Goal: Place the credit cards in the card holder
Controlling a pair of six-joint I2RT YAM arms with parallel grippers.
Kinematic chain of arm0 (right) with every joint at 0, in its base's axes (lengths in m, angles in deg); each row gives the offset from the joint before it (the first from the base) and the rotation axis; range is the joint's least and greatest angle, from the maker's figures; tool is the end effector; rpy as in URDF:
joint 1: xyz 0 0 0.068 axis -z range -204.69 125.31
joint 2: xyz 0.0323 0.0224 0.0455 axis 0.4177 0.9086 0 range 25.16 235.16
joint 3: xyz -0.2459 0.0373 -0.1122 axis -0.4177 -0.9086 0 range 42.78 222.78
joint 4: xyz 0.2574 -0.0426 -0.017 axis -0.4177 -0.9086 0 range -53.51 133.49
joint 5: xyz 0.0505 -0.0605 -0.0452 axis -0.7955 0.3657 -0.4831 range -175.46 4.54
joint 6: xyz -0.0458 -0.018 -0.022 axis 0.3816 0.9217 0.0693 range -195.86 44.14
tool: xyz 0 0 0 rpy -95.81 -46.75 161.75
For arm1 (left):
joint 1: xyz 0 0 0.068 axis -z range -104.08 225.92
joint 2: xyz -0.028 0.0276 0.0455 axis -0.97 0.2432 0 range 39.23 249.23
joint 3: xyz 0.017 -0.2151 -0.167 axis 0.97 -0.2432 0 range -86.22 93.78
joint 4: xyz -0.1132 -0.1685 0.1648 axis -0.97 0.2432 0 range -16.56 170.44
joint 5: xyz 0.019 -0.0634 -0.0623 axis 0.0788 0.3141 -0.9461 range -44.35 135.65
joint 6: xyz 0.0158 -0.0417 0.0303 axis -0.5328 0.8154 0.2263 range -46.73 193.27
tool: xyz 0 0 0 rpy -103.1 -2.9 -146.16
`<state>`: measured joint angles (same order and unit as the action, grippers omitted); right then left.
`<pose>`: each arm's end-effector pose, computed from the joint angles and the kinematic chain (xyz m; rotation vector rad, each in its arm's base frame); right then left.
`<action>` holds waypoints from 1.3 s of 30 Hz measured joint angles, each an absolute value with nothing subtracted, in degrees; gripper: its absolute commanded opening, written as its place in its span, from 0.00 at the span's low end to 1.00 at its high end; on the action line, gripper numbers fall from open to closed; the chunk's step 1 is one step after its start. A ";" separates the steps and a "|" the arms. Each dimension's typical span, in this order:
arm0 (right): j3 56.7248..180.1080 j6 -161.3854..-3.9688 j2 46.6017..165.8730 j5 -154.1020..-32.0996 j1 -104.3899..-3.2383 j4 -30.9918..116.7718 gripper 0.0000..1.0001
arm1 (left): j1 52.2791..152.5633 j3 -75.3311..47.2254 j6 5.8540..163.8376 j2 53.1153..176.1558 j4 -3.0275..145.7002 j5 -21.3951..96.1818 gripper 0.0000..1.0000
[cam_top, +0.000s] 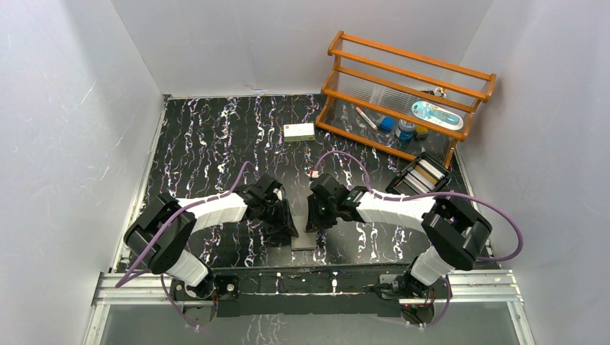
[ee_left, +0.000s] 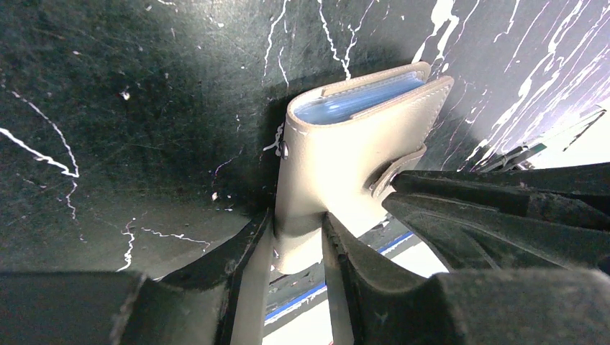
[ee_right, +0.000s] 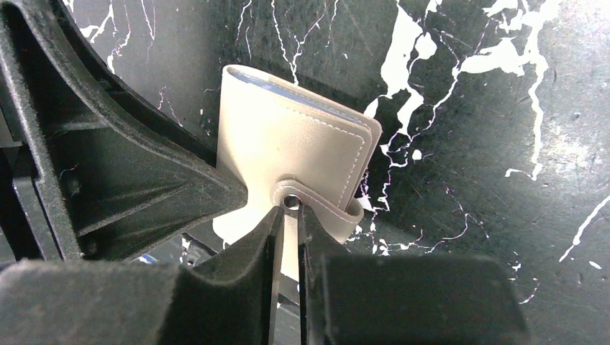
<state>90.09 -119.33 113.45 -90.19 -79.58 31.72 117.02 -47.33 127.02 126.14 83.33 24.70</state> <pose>0.1717 0.2493 0.1749 -0.3035 2.6599 0.7551 0.1960 -0.1878 0.1443 -0.1646 2.8681 -0.9664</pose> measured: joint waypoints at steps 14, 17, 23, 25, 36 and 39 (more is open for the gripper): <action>92.61 -118.08 112.20 -87.26 -79.62 26.91 0.25 | 117.70 -43.96 125.32 126.19 88.18 28.49 0.40; 92.61 -118.17 112.20 -86.85 -79.62 26.93 0.24 | 117.68 -41.97 124.27 126.19 90.52 30.91 0.40; 92.91 -118.32 112.53 -86.80 -79.56 27.02 0.24 | 117.66 -39.15 122.70 126.47 92.88 34.23 0.38; 93.24 -118.34 112.88 -86.98 -79.54 27.21 0.24 | 117.66 -38.72 122.26 127.72 92.97 34.43 0.38; 93.26 -118.95 113.95 -88.36 -79.45 27.39 0.22 | 117.35 -37.60 122.11 130.93 92.66 32.73 0.36; 93.26 -119.04 114.23 -88.68 -79.45 27.39 0.22 | 117.35 -37.60 122.11 130.95 92.62 32.70 0.36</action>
<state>93.26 -119.04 114.23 -88.68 -79.45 27.39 117.35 -37.60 122.11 130.95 92.62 32.70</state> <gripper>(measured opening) 0.224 0.362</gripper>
